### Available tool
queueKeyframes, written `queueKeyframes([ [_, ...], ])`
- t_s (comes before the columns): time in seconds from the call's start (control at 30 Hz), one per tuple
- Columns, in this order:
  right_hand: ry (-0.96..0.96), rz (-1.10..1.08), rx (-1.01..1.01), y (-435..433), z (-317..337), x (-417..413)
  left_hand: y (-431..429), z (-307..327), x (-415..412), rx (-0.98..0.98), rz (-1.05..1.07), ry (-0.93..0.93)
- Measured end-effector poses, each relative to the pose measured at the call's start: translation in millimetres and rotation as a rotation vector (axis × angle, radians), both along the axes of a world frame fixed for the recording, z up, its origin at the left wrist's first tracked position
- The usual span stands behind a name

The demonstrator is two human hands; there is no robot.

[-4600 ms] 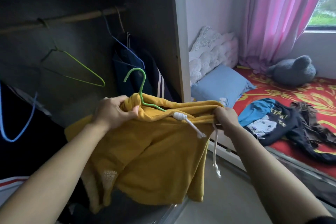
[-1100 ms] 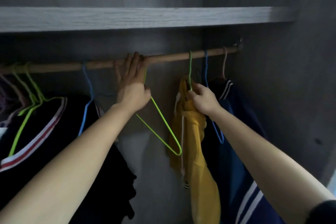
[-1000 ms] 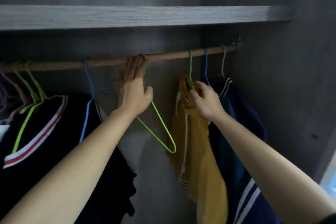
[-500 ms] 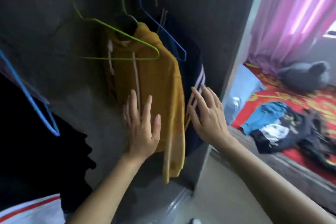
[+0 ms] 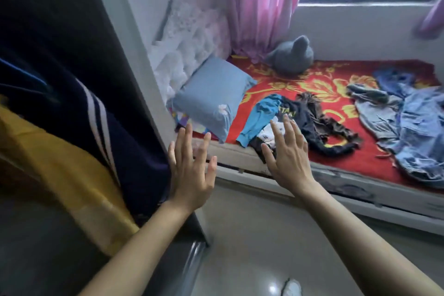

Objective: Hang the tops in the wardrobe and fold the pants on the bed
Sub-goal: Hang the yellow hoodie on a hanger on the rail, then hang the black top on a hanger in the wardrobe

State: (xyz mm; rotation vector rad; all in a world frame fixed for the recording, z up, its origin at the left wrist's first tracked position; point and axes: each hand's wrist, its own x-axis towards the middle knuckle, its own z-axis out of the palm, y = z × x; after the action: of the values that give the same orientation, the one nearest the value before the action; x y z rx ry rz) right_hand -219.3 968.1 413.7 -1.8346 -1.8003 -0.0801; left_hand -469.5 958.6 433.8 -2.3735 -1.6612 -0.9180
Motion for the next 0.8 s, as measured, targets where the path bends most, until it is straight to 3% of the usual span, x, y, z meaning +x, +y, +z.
queueKeyframes([
  [0.2,-0.019,-0.179,-0.206,62.9,-35.9,155.8,117.3,-35.9,135.5,-0.269,-0.010,0.159],
  [0.4,-0.052,-0.234,-0.385,114.7,-53.2,257.4,181.2,-64.1,224.5,-0.456,-0.013,0.238],
  [0.8,-0.055,-0.217,-0.746,260.1,-145.4,353.5,369.3,-161.1,327.9,-0.649,-0.079,0.377],
])
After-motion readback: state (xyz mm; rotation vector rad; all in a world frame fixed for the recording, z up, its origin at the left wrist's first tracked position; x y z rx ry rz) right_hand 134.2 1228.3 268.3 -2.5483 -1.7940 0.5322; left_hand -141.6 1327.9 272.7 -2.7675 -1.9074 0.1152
